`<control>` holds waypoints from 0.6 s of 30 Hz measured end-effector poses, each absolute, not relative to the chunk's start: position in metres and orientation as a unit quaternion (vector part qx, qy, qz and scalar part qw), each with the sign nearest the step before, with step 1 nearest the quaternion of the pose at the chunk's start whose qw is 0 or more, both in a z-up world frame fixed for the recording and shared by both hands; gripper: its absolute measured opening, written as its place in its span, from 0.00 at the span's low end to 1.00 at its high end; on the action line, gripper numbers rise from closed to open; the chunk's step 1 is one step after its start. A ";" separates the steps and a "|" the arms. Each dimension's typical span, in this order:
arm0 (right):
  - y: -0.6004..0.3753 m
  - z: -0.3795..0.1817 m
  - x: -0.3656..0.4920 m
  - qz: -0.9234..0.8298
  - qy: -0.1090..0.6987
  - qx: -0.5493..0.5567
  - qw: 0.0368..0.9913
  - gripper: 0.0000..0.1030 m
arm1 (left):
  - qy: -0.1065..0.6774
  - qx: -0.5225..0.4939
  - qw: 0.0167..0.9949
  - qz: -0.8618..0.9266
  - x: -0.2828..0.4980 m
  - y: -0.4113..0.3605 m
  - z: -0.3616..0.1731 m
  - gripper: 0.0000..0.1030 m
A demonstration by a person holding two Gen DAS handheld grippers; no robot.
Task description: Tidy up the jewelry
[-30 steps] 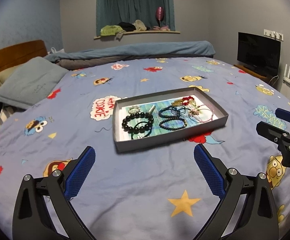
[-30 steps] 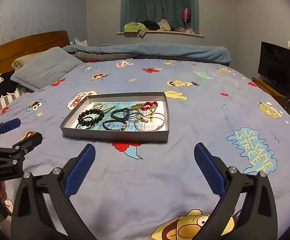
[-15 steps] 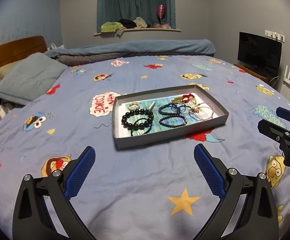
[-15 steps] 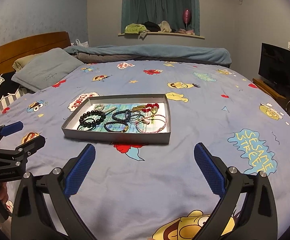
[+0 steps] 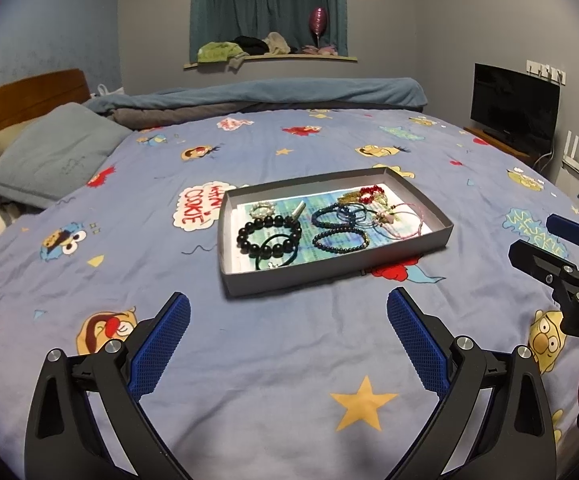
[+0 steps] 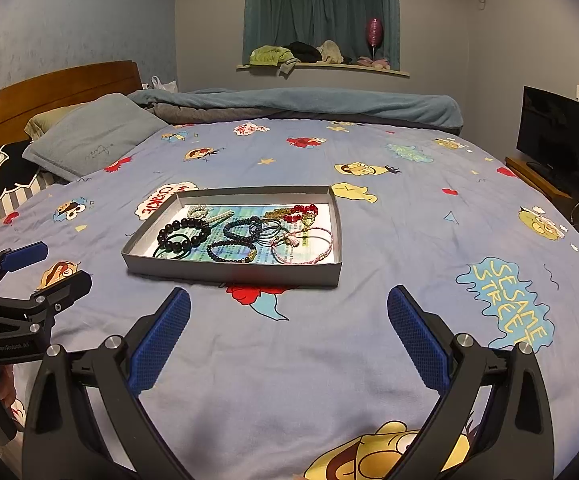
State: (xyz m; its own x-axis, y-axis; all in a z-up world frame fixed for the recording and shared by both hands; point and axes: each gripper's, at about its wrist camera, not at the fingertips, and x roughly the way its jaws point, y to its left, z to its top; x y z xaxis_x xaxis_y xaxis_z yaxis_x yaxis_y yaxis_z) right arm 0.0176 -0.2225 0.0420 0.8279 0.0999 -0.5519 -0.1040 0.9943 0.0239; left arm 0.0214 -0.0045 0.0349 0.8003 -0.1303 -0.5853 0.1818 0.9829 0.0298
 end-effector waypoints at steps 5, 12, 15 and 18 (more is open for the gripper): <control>-0.223 0.042 0.018 0.054 0.290 -0.006 0.955 0.95 | 0.306 0.043 0.948 -0.082 0.022 -0.005 0.035 0.95; -0.223 0.042 0.018 0.053 0.289 -0.005 0.956 0.95 | 0.306 0.044 0.947 -0.081 0.022 -0.005 0.034 0.95; -0.223 0.041 0.019 0.055 0.291 -0.007 0.955 0.95 | 0.307 0.044 0.947 -0.080 0.022 -0.005 0.034 0.95; -0.223 0.041 0.019 0.056 0.292 -0.006 0.955 0.95 | 0.306 0.043 0.948 -0.081 0.022 -0.005 0.034 0.95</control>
